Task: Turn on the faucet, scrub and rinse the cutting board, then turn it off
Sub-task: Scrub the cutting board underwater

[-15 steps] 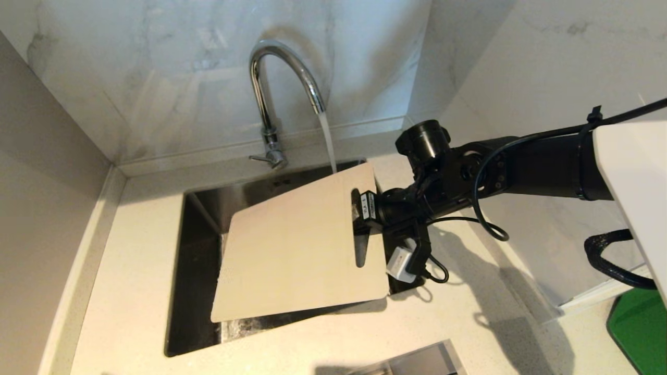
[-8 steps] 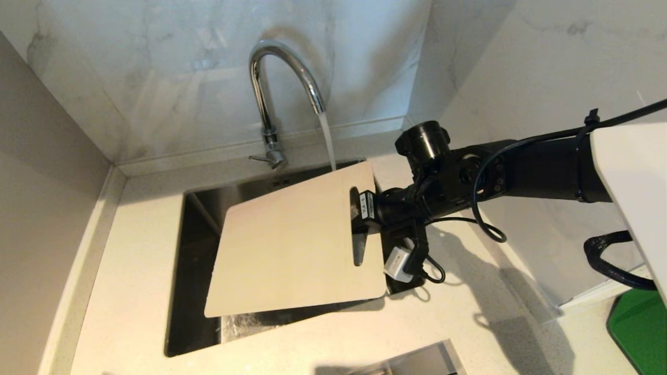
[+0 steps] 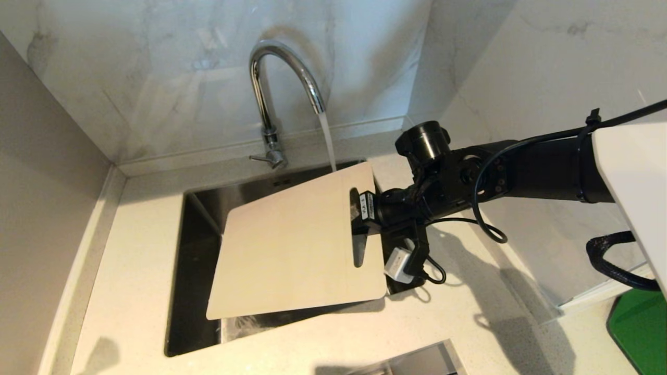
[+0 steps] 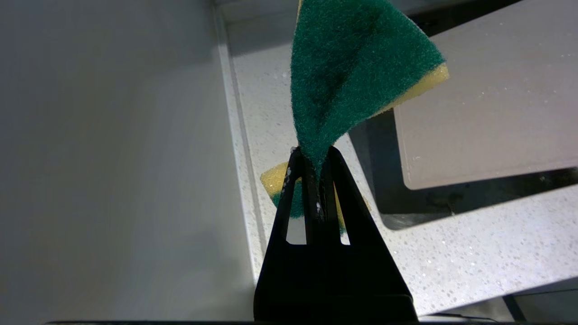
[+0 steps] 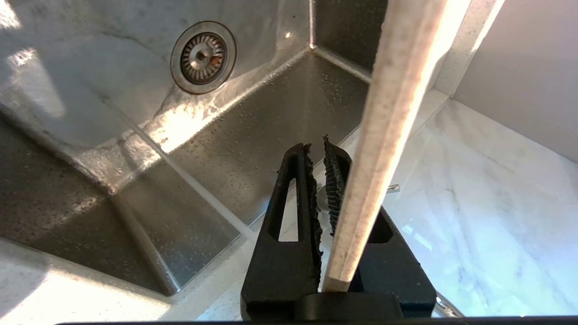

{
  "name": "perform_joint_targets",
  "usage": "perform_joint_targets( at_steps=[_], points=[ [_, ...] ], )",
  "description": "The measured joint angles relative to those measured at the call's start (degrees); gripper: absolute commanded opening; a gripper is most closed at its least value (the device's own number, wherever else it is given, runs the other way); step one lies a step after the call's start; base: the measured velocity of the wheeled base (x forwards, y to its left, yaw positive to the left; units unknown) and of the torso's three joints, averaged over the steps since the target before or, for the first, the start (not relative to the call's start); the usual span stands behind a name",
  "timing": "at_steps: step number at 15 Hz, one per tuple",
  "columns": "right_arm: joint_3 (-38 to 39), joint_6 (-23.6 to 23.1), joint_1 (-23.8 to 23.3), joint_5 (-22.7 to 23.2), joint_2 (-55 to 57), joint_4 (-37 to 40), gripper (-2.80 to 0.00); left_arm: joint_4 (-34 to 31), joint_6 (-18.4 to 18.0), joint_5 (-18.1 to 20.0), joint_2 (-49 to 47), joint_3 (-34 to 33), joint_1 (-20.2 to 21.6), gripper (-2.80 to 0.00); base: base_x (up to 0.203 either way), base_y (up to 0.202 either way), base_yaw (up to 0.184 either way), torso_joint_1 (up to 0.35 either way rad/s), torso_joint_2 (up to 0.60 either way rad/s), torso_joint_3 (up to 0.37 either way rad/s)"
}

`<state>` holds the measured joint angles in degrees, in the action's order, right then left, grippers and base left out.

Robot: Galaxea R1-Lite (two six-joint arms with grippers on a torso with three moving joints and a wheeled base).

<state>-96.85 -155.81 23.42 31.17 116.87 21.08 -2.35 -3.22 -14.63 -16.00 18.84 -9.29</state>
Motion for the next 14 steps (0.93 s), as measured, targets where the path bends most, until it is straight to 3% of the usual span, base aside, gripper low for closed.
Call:
perform_joint_targets(
  at_steps=[3, 4, 14],
  points=[
    [0.00, -0.01, 0.01, -0.02, 0.02, -0.05, -2.80, -2.70, -1.61, -10.23, -3.04, 5.88, -8.22, -2.80, 0.000, 0.000, 0.000, 0.000, 0.00, 0.000],
    [0.00, 0.01, 0.01, -0.04, 0.02, -0.05, -2.80, -3.65, -1.68, -11.25, -3.63, 6.70, -9.12, -2.80, 0.000, 0.000, 0.000, 0.000, 0.00, 0.000],
    [-0.20, 0.10, 0.01, 0.00, 0.02, -0.29, -2.80, -3.84, -0.17, -11.87, -4.81, 4.37, -8.55, -2.80, 0.000, 0.000, 0.000, 0.000, 0.00, 0.000]
  ],
)
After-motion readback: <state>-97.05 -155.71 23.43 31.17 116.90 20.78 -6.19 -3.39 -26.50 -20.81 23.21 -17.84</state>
